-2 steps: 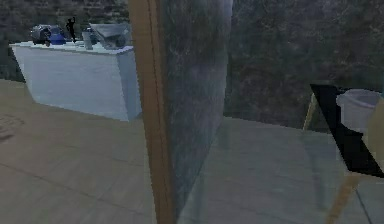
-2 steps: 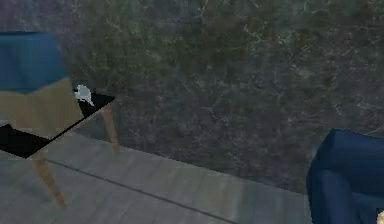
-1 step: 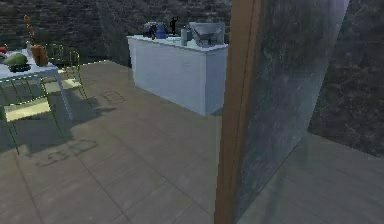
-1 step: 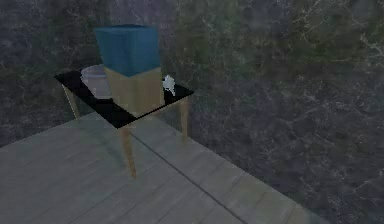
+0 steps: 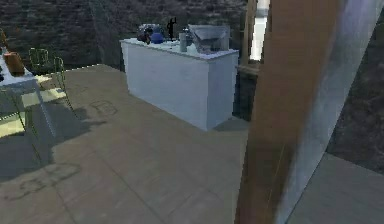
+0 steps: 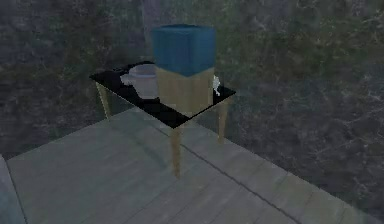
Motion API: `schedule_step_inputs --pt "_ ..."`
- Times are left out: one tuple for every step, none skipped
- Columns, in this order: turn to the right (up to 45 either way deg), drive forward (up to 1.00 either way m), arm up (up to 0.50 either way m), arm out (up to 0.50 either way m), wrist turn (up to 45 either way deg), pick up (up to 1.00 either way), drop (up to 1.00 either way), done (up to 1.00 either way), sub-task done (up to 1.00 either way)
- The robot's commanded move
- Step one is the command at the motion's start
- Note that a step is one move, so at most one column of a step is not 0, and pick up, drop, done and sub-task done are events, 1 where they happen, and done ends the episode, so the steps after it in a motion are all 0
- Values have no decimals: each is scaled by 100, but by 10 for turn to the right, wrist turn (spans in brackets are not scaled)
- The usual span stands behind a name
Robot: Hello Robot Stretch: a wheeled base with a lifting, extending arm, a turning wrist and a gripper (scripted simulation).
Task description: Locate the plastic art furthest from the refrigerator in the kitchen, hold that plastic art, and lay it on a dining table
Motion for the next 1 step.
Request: schedule_step_inputs --pt "-450 0 0 0 0 0 0 0 0"
